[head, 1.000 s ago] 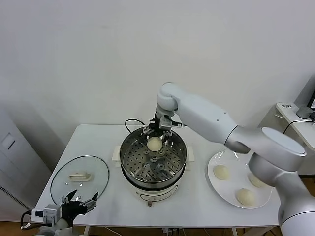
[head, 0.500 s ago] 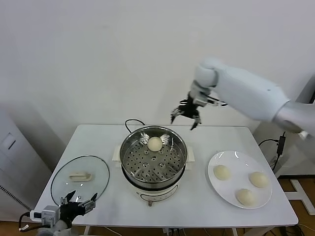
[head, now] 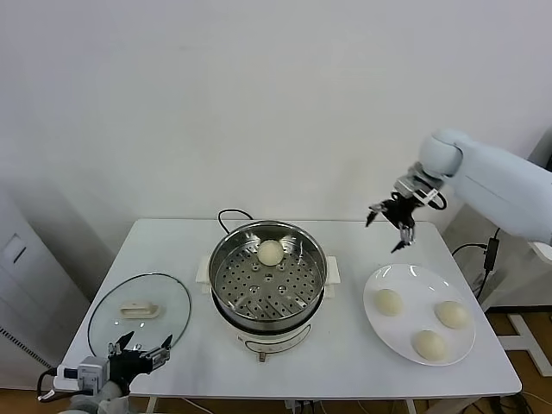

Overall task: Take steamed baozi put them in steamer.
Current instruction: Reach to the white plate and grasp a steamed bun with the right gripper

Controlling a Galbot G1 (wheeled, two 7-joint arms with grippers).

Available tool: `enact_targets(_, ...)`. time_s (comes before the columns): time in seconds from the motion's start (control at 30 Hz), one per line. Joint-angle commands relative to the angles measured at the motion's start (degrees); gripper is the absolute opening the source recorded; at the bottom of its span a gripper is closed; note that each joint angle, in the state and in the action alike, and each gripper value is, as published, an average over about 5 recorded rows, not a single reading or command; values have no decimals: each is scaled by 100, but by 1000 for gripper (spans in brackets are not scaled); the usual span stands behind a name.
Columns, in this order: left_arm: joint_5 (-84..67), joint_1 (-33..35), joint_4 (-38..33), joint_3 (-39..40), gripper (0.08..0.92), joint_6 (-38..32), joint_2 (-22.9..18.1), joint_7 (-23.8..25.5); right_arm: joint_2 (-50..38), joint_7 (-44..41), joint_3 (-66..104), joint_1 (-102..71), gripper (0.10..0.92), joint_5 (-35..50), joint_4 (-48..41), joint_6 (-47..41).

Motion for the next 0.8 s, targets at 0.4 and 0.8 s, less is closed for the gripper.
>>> enact_targets(0.4,10,-38,5,-5,823,28,-15,-24,-259,479,1186,-1910,823,-321,-180,-1085)
enact_targets(0.8,32,-37,7,7,823,41,-29,-38,50,607,1569,-2309,823,-725,-439,-1053)
